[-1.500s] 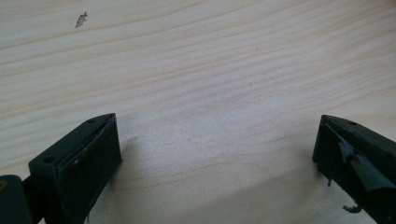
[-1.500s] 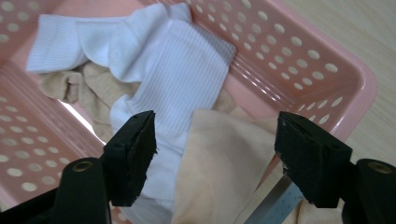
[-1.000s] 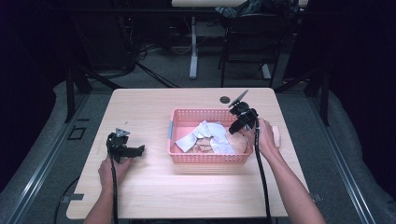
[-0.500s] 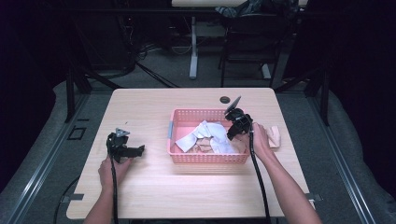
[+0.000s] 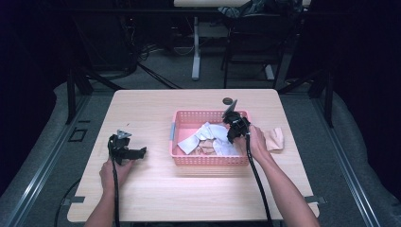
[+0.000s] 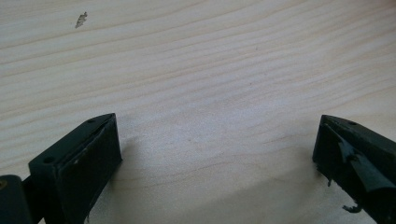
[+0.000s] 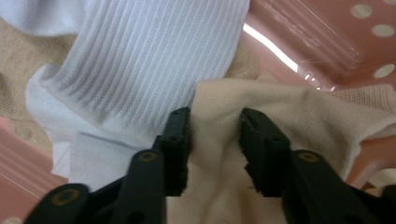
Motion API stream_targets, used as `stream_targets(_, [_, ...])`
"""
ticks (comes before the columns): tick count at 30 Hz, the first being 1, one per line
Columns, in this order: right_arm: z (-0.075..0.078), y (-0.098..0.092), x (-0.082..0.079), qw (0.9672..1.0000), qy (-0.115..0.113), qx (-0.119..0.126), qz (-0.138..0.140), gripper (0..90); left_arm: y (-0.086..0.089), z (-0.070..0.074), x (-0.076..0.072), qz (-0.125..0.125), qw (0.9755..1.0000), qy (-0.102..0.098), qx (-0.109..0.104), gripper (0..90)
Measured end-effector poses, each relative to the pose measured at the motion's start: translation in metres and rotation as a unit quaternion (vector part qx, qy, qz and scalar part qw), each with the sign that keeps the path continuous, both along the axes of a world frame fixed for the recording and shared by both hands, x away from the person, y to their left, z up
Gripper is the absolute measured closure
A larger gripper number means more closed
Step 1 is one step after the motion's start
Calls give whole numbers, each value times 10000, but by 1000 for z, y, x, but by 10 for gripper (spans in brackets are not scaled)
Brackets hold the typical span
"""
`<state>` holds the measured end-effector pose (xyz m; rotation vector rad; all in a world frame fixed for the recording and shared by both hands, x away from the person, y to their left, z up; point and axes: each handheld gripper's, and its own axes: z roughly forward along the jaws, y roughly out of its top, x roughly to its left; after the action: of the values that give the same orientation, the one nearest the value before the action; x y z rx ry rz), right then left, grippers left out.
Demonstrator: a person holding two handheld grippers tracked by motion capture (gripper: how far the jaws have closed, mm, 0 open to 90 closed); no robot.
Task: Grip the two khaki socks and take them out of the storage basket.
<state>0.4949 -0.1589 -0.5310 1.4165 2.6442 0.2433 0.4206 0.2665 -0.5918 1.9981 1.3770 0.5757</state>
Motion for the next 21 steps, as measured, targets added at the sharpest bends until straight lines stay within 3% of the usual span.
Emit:
stream_targets(6, [4,-6,0,9999,18,166,14,862,0,0,0,-1,10000,1,2,6])
stream_targets(8, [7,-7,-3,9996,-86,286,-22,867,0,0,0,1,10000,0,2,6])
stream_targets(11, [14,-9,-4,9996,-108,274,55,869,0,0,0,0,10000,1,2,6])
stream_targets(12, [15,-9,-6,9990,-209,401,-16,870,0,0,0,0,10000,1,3,6])
stream_targets(21, [59,-15,-16,9948,-640,772,151,871,0,0,0,0,10000,0,1,6])
